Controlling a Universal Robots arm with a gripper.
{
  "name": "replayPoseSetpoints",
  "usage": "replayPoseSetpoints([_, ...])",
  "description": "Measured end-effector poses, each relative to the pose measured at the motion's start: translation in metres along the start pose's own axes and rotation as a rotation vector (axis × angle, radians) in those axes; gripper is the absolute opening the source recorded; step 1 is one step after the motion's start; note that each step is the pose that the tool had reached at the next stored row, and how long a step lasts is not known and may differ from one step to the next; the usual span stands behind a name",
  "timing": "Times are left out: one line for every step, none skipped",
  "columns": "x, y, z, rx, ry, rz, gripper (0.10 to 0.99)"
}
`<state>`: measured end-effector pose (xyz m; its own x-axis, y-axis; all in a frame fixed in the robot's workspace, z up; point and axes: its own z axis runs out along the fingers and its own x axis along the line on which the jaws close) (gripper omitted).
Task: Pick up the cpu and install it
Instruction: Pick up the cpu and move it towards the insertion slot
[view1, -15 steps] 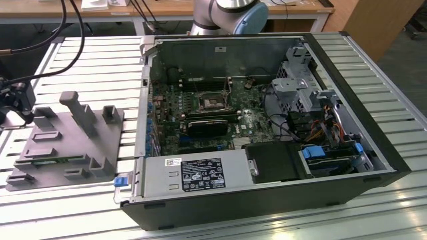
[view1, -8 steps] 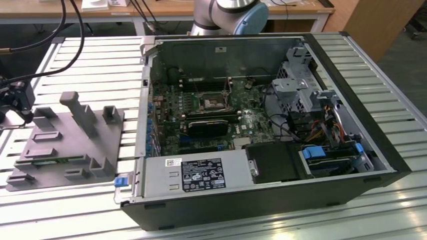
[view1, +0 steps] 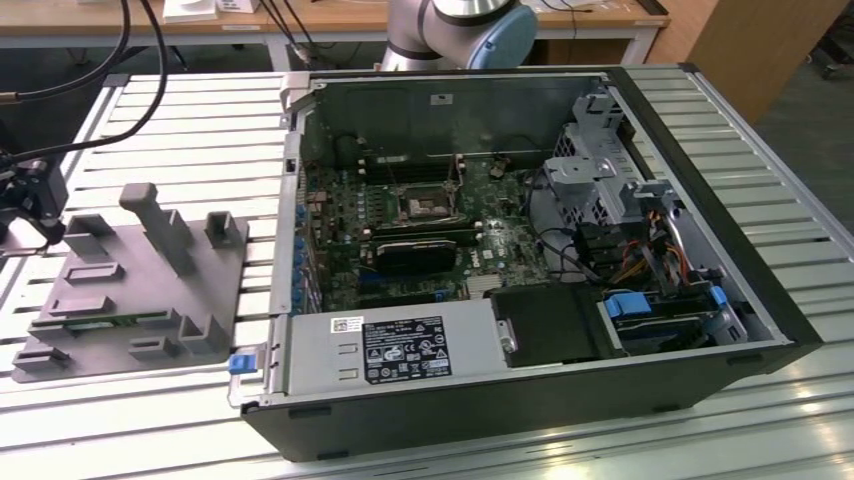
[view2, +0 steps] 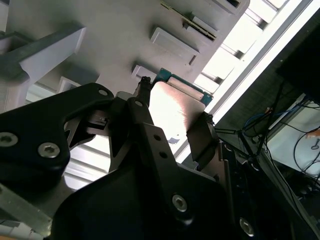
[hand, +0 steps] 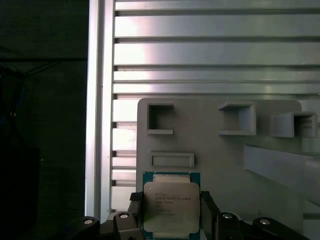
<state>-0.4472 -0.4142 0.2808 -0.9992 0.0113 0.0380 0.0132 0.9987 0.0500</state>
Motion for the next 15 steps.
replayPoseSetpoints([0.0000, 0.0000, -0.0005, 0.000, 0.0001, 0.000, 0.545])
replayPoseSetpoints([0.0000, 0.0000, -0.0009, 0.000, 0.0000, 0.000, 0.545])
replayPoseSetpoints([0.0001, 0.0000, -0.0013, 0.000, 0.0000, 0.000, 0.545])
replayPoseSetpoints([0.0001, 0.0001, -0.0017, 0.000, 0.0000, 0.000, 0.545])
replayPoseSetpoints([0.0001, 0.0001, -0.0022, 0.000, 0.0000, 0.000, 0.545])
replayPoseSetpoints([0.0001, 0.0001, -0.0026, 0.000, 0.0001, 0.000, 0.545])
replayPoseSetpoints([0.0001, 0.0001, -0.0031, 0.000, 0.0002, 0.000, 0.545])
replayPoseSetpoints([0.0002, 0.0002, -0.0036, 0.000, 0.0001, 0.000, 0.545])
replayPoseSetpoints([0.0002, 0.0002, -0.0040, 0.000, 0.0001, 0.000, 0.545])
replayPoseSetpoints([0.0002, 0.0002, -0.0046, 0.000, 0.0001, 0.000, 0.545])
replayPoseSetpoints([0.0002, 0.0003, -0.0051, 0.000, 0.0001, 0.000, 0.545])
replayPoseSetpoints([0.0002, 0.0003, -0.0055, 0.000, 0.0000, 0.000, 0.545])
replayPoseSetpoints([0.0002, 0.0003, -0.0060, 0.000, 0.0000, 0.000, 0.545])
replayPoseSetpoints([0.0003, 0.0003, -0.0065, 0.000, 0.0001, 0.000, 0.545])
replayPoseSetpoints([0.0003, 0.0003, -0.0069, 0.000, 0.0001, 0.000, 0.545])
